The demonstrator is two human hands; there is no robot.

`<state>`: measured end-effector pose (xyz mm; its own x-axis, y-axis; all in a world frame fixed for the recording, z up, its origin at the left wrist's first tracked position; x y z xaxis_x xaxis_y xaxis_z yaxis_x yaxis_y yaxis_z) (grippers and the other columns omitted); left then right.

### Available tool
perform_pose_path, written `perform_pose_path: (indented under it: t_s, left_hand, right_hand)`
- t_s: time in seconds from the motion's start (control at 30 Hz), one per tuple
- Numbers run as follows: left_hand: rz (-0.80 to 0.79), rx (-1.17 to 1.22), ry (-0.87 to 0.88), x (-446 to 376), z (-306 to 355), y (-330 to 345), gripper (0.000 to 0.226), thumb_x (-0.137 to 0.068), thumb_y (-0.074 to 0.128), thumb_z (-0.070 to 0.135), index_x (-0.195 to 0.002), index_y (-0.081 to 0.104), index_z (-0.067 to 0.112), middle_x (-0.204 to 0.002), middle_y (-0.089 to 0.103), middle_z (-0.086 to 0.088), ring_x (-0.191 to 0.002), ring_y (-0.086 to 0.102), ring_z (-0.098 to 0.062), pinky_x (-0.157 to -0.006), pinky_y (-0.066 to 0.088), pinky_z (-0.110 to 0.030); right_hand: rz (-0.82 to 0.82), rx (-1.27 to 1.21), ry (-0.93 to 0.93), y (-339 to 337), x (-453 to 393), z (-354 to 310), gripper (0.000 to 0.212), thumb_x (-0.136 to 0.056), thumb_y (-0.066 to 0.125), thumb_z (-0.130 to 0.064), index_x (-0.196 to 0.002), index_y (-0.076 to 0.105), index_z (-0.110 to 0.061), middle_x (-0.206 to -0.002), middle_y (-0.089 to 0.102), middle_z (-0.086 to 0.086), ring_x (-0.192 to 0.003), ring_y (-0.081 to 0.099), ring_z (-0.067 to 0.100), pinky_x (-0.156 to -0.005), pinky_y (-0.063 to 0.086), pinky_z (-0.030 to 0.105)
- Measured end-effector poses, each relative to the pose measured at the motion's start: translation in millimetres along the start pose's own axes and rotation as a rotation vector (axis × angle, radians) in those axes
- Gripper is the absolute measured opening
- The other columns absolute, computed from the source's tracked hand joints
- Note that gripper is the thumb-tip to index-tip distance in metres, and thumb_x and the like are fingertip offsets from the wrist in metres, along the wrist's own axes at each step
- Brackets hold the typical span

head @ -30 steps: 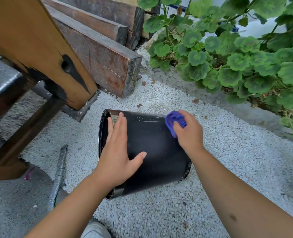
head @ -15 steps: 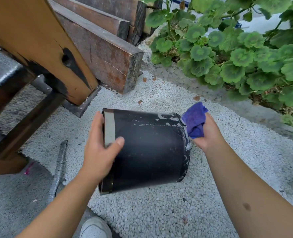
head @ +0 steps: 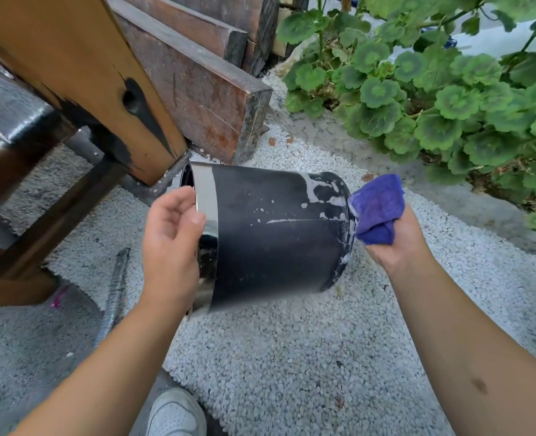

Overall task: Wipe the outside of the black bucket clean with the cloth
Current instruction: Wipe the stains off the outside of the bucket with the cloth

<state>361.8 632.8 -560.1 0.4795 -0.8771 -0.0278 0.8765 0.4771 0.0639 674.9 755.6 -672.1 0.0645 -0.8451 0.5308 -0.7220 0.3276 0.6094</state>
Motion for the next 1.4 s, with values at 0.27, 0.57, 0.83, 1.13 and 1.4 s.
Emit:
perform_pose_path:
  t_s: [0.27,0.57,0.83,1.13,1.4]
  left_hand:
    - [-0.157,-0.596,0.031,-10.8,-13.6,25.9,0.082,-0.09,0.067,0.016,-0.154,0.016,0.009,-0.153,0.023,-0.008,-0.113,0.019,0.037,-0.079,0.023,0.013]
    - [-0.174,-0.468,0.018,-10.5,-10.7,29.2,0.074,-0.089,0.065,0.013,-0.151,0.026,0.021,-0.146,0.038,-0.002,-0.128,0.044,0.0,-0.088,0.046,-0.008]
    - [-0.174,-0.534,-0.022,-12.0,-18.0,25.1,0.082,-0.088,0.065,0.03,-0.154,0.017,0.025,-0.156,0.024,0.0,-0.142,0.026,-0.01,-0.101,0.046,-0.021]
    - [-0.22,-0.491,-0.053,-13.2,-16.9,30.5,0.079,-0.09,0.063,0.031,-0.154,0.017,0.026,-0.157,0.027,-0.002,-0.143,0.031,-0.018,-0.107,0.044,-0.042]
    - [-0.226,-0.44,-0.028,-12.3,-14.9,37.7,0.076,-0.089,0.055,0.036,-0.153,0.016,0.028,-0.157,0.026,0.01,-0.141,0.03,-0.003,-0.107,0.035,-0.016]
  right_hand:
    - [0.069,0.053,0.018,-12.9,3.7,-3.7,0.033,-0.092,0.057,-0.039,-0.071,0.075,-0.022,-0.082,0.072,-0.001,-0.081,0.065,0.017,-0.083,0.048,0.036]
    - [0.011,-0.063,-0.139,29.4,5.5,-40.6,0.041,-0.097,0.043,-0.036,-0.128,0.059,-0.016,-0.107,0.073,0.006,-0.097,0.067,0.025,-0.076,0.055,0.04]
    - [-0.144,0.089,-0.049,63.3,14.5,-13.9,0.05,-0.087,0.058,-0.006,-0.136,0.049,0.002,-0.113,0.071,0.016,-0.108,0.067,0.031,-0.086,0.056,0.046]
    - [-0.006,0.529,-0.399,96.8,34.1,-39.8,0.047,-0.074,0.078,-0.03,-0.114,0.053,-0.02,-0.104,0.067,0.0,-0.087,0.07,0.013,-0.074,0.058,0.036]
    - [-0.037,0.946,-0.469,129.1,56.7,-18.1,0.068,-0.066,0.07,-0.021,-0.119,0.039,-0.05,-0.103,0.063,-0.005,-0.084,0.069,0.013,-0.071,0.06,0.045]
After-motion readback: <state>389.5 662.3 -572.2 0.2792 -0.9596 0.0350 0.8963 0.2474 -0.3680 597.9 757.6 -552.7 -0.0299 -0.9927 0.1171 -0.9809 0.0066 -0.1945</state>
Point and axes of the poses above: each hand's wrist, its own x-axis away from the middle knuckle, its own y-axis out of the palm, z = x × y, the point moved 7 cm from there along -x, towards the middle knuckle
